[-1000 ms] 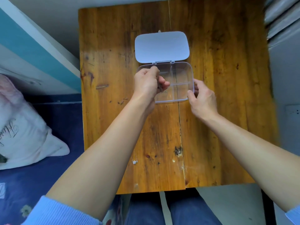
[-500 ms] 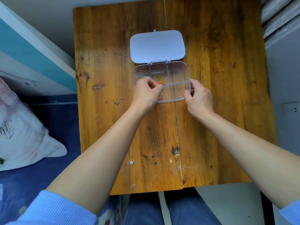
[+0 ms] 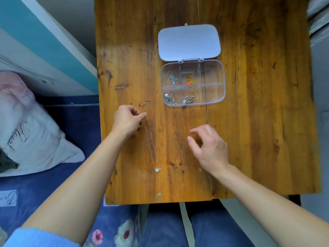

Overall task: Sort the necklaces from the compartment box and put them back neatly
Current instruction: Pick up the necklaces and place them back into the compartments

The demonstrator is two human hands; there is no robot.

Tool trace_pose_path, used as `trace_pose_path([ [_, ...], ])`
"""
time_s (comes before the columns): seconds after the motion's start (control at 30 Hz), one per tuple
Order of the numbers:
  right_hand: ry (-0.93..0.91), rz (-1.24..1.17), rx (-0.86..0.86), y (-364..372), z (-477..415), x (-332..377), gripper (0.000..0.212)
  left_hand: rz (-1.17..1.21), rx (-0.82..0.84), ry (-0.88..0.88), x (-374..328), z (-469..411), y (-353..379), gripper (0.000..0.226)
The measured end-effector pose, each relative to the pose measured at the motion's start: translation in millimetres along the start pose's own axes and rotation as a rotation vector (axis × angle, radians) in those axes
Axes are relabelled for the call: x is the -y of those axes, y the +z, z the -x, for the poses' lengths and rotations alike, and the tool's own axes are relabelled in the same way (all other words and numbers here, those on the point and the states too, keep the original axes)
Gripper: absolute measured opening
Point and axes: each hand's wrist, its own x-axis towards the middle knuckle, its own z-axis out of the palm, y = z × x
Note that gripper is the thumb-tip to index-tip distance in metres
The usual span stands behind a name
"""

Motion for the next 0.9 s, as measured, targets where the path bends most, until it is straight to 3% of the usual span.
trace_pose_path([
  [0.1,-0.018,0.0,0.269,25.4,26.4,17.4,0.024,-0.058,0.005,0.038,0.9,-6.7,3.8,0.027],
  [0.17,-0.072,0.029,0.328,39.7,39.7,28.1,0.029,-0.101,-0.022,0.034,1.8,-11.8,6.6,0.031],
  [0.33,-0.109,0.098,0.26,63.7,49.0,49.5,0.038,-0.086,-0.083,0.009,5.2,-23.0,3.3,0.032],
  [0.63,-0.18,0.14,0.246,74.7,49.1,53.9,0.009,-0.119,-0.115,0.121,12.3,-30.6,-9.0,0.018],
  [0.9,-0.105,0.16,0.226,68.5,56.3,48.9,0.01,-0.417,0.051,0.255,-8.2,-43.6,-10.3,0.009],
])
